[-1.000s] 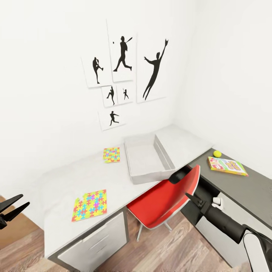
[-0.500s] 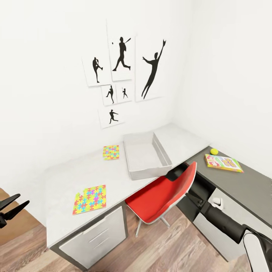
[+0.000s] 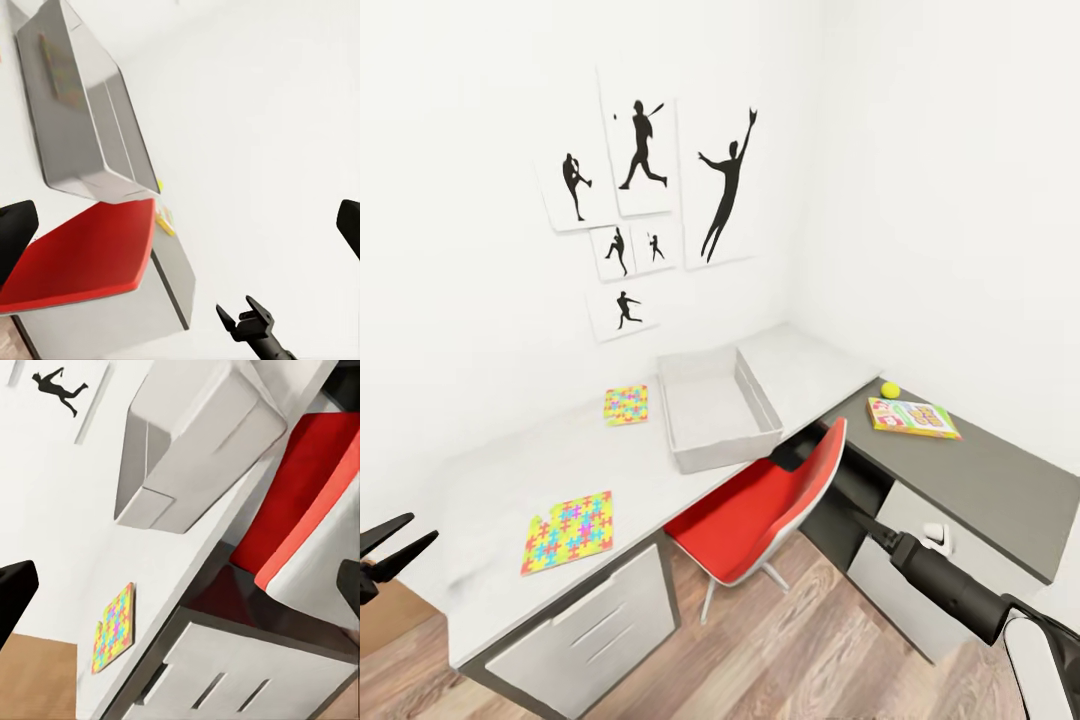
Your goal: Put all the toys in the child's room - the three board games (two on the bed and one on the table), the two jigsaw puzzles on the table, and the tennis ball on the table - inside the toy box on the table in the child's room.
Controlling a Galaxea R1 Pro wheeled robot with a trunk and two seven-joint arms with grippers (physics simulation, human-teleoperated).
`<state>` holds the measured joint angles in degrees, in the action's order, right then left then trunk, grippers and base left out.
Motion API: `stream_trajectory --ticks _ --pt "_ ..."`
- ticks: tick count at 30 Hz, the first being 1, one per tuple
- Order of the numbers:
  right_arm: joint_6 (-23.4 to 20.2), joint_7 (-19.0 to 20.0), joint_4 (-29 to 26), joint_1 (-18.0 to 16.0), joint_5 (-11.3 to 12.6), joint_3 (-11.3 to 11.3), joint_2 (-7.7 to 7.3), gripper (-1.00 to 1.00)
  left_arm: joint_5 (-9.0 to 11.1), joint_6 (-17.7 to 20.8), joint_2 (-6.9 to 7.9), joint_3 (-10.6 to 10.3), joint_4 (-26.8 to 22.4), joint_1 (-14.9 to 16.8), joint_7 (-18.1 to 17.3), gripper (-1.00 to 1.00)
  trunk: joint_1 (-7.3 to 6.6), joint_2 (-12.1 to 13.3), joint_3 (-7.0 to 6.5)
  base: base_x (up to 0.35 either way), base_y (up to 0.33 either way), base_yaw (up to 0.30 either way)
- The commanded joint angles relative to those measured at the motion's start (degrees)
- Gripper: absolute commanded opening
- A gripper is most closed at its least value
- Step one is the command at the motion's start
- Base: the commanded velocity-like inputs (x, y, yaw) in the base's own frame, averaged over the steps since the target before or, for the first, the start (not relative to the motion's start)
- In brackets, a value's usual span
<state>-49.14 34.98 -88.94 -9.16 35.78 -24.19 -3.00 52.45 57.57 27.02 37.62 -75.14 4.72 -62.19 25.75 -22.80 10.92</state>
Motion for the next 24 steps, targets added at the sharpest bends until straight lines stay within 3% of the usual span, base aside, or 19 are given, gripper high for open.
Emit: stream_trajectory --ticks 1,24 --pt "-0.35 0.18 0.00 -0.07 0.00 -0.07 0.01 1.00 0.02 0.26 0.01 0.06 0.01 0.03 -0.13 1.00 0.03 -0.12 0.09 -0.003 -0.003 -0.255" --pt "-0.39 0.20 -0.07 -0.07 0.07 -0.05 0.02 1.00 0.02 0.26 -0.03 0.00 0.02 0.03 -0.13 1.00 0.03 -0.12 -1.44 0.000 0.000 -0.213"
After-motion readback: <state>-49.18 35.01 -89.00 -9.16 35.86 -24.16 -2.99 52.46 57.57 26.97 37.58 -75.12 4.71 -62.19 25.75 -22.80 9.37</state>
